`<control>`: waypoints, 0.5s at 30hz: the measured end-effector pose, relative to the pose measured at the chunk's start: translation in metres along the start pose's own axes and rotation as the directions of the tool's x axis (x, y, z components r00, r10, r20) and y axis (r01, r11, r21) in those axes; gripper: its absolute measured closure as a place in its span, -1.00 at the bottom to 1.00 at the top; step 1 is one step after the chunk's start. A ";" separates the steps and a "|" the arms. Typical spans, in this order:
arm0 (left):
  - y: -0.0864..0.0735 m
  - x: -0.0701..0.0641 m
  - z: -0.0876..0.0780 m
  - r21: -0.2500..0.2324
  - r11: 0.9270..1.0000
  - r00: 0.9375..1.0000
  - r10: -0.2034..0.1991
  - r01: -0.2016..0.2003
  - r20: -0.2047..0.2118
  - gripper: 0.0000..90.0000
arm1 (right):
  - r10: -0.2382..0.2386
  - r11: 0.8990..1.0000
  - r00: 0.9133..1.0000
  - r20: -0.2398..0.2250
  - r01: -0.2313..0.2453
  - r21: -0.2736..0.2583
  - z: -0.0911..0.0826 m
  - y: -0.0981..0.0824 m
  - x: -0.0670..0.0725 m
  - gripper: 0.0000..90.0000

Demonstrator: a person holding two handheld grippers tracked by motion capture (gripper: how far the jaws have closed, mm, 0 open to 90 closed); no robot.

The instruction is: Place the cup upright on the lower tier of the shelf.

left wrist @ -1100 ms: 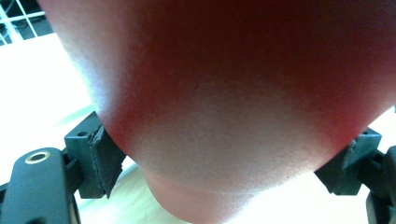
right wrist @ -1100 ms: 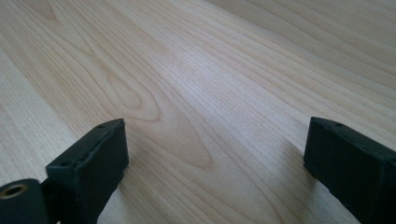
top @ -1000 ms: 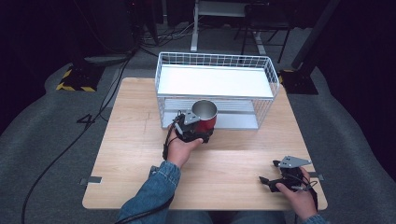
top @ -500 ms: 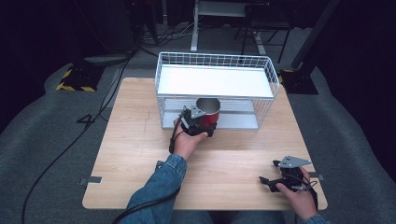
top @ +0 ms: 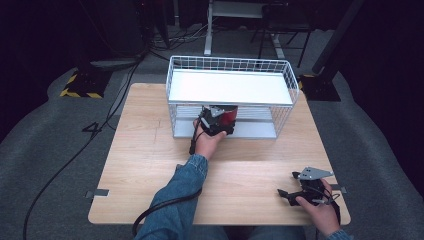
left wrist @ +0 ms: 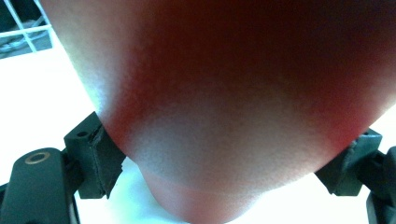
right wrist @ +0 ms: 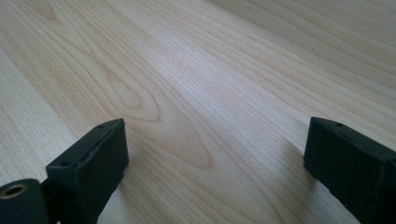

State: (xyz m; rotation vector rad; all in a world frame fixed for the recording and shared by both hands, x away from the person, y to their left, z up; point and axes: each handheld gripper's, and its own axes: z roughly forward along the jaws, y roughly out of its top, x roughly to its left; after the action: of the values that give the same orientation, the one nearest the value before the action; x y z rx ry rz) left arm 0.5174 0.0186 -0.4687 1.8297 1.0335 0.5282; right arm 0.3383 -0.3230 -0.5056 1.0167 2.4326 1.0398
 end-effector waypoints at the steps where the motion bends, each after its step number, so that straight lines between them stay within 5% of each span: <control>1: 0.001 0.000 0.002 0.005 1.000 1.000 -0.003 0.003 -0.014 -0.63 | 0.000 1.000 1.000 0.000 0.000 0.000 0.000 0.000 0.000 -0.86; 15: 0.004 -0.001 0.026 0.026 1.000 1.000 0.008 -0.008 -0.002 -0.64 | 0.001 1.000 1.000 -0.001 -0.001 0.000 0.000 0.000 0.000 -0.86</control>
State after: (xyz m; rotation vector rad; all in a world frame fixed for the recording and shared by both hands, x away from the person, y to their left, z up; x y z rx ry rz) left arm 0.5372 0.0034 -0.4767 1.8576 1.0390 0.5241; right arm 0.3383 -0.3230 -0.5056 1.0175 2.4329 1.0415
